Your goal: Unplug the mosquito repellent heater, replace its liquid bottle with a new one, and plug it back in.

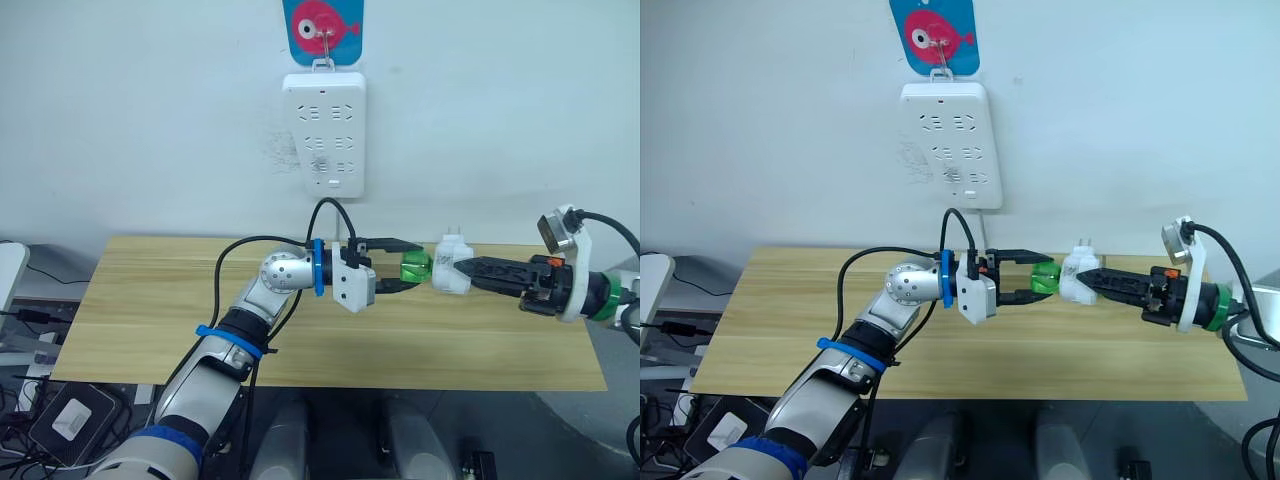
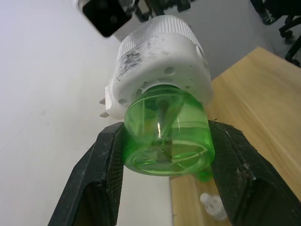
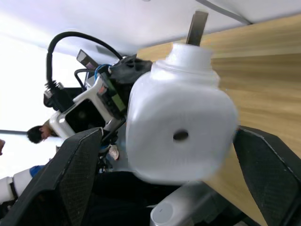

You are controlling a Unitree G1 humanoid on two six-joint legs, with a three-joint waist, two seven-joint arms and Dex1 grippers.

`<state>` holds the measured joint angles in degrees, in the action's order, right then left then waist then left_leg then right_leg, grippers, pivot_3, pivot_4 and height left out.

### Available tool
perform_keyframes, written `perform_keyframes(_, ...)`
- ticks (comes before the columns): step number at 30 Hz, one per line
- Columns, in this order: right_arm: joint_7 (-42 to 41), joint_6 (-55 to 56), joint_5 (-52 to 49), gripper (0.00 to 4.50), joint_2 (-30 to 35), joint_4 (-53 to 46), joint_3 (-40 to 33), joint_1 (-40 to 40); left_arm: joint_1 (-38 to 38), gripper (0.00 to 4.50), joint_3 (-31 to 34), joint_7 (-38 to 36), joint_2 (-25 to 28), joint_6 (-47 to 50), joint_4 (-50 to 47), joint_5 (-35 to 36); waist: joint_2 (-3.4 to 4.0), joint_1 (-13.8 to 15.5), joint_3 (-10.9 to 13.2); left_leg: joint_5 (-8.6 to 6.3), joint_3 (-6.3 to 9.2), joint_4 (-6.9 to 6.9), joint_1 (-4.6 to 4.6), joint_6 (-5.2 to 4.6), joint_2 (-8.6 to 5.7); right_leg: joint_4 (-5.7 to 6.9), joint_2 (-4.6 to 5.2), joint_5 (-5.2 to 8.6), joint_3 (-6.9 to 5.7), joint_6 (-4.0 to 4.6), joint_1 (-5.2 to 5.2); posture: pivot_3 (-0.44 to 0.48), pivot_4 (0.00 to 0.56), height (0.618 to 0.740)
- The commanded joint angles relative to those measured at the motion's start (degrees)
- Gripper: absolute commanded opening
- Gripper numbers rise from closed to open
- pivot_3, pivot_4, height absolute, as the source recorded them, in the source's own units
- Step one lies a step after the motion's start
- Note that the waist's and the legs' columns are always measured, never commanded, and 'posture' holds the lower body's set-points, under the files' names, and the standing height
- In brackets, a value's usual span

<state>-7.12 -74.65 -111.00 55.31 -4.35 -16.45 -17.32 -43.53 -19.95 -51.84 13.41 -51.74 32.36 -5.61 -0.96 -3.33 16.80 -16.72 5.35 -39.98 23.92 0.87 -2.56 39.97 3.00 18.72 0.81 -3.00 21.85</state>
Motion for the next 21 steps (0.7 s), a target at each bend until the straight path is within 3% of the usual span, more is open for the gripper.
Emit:
perform_keyframes(1, 0.04, 2.45, -2.0, 4.48, -0.06, -2.11, 0.36, -0.35, -1.22, 2.25, -0.48, 1.6, -0.62, -1.15, -1.4, 0.23, 0.0, 0.0, 0.0, 0.0, 0.0, 0.0, 0.0, 0.0, 0.0, 0.0, 0.0, 0.0, -0.01, 0.0, 0.0, -0.107, 0.243, 0.74)
perform_keyframes(8, 0.08, 4.19, -2.0, 4.48, -1.01, -3.15, 1.88, -0.72, -1.22, 2.25, -0.92, 2.7, -0.82, -1.05, -1.63, 0.01, 0.0, 0.02, 0.0, 0.01, 0.01, 0.01, 0.0, 0.01, 0.0, 0.0, 0.0, 0.0, -0.01, 0.0, 0.01, -0.107, 0.243, 0.74)
perform_keyframes(11, -0.42, 4.22, -2.0, 3.91, -0.66, -3.93, 1.84, 0.29, -1.02, 2.25, -1.12, 2.77, -0.66, -1.0, -1.75, 0.11, 0.0, 0.02, -0.01, 0.01, 0.01, 0.0, 0.01, 0.01, 0.0, 0.0, 0.0, 0.0, -0.01, 0.0, 0.01, -0.109, 0.243, 0.74)
perform_keyframes(14, -0.09, 4.89, -2.0, 3.01, -0.96, -3.99, 1.75, 0.49, -0.93, 2.25, -1.34, 2.85, -0.61, -1.04, -1.73, 0.14, 0.01, 0.01, -0.01, 0.01, 0.01, 0.01, 0.0, 0.01, 0.0, 0.0, 0.0, 0.0, 0.0, 0.0, 0.02, -0.109, 0.243, 0.74)
perform_keyframes(21, 0.92, 5.89, -2.0, 3.01, -1.77, -3.94, 1.68, 0.4, -1.02, 2.25, -1.34, 3.6, -0.78, -0.57, -1.42, -0.31, 0.01, 0.02, -0.01, 0.01, 0.01, 0.0, 0.0, 0.01, 0.0, 0.01, 0.0, 0.0, 0.0, 0.0, 0.02, -0.111, 0.245, 0.74)
